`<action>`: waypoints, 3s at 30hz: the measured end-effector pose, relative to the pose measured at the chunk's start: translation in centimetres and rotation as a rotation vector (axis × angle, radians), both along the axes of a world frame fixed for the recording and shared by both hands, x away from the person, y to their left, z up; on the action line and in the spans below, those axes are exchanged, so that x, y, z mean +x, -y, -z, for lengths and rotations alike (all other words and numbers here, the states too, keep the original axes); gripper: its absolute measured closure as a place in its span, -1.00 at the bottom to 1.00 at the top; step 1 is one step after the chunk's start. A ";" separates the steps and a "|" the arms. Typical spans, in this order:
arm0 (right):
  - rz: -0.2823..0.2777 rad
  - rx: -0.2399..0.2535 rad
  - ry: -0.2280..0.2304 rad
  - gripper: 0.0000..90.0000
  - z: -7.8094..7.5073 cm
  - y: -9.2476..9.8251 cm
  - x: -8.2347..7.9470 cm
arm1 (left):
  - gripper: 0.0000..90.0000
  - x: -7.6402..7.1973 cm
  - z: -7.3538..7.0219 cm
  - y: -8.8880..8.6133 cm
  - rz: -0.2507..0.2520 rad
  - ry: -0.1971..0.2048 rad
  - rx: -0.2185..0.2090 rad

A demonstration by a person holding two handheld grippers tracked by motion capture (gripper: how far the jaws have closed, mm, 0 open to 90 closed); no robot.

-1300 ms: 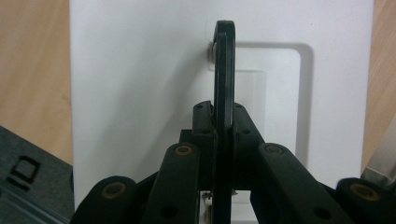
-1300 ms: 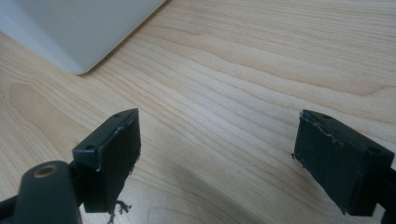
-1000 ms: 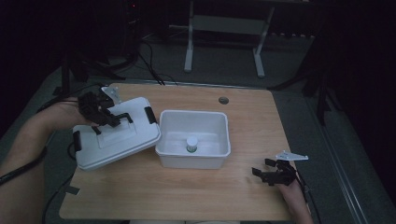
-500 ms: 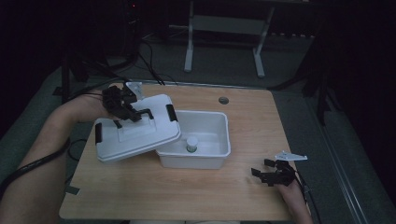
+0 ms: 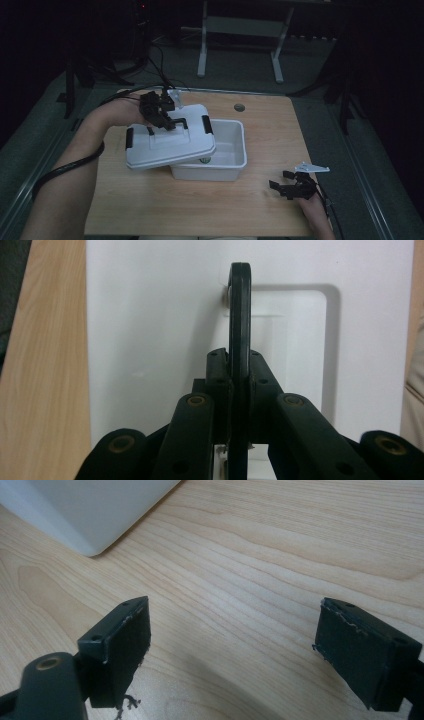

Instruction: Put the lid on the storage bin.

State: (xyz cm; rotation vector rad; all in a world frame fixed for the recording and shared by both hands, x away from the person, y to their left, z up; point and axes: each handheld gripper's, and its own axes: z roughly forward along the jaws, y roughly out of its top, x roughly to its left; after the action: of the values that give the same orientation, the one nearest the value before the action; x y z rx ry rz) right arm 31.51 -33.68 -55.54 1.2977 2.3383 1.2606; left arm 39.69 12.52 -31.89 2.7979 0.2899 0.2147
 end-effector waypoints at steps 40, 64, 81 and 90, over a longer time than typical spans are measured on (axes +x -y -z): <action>-0.008 0.029 -0.011 -0.68 0.2 0.3 -0.1 | 0.85 2.9 3.9 11.0 0.168 -0.017 0.047; -0.015 0.021 -0.016 -0.68 0.3 0.1 -0.2 | -0.73 3.9 5.3 8.7 -0.044 0.007 -0.081; -0.015 0.014 -0.019 -0.68 0.3 0.0 -0.3 | -0.95 4.5 6.3 3.7 -0.238 0.116 -0.224; -0.012 0.016 -0.017 -0.68 0.3 0.0 -0.3 | -0.95 3.8 7.3 0.5 -0.294 0.067 -0.320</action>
State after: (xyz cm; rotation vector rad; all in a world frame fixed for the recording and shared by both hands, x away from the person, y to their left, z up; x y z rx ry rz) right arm 31.23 -33.67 -55.80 1.3068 2.3557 1.2785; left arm 43.48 12.07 -39.17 2.4185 0.6584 0.2998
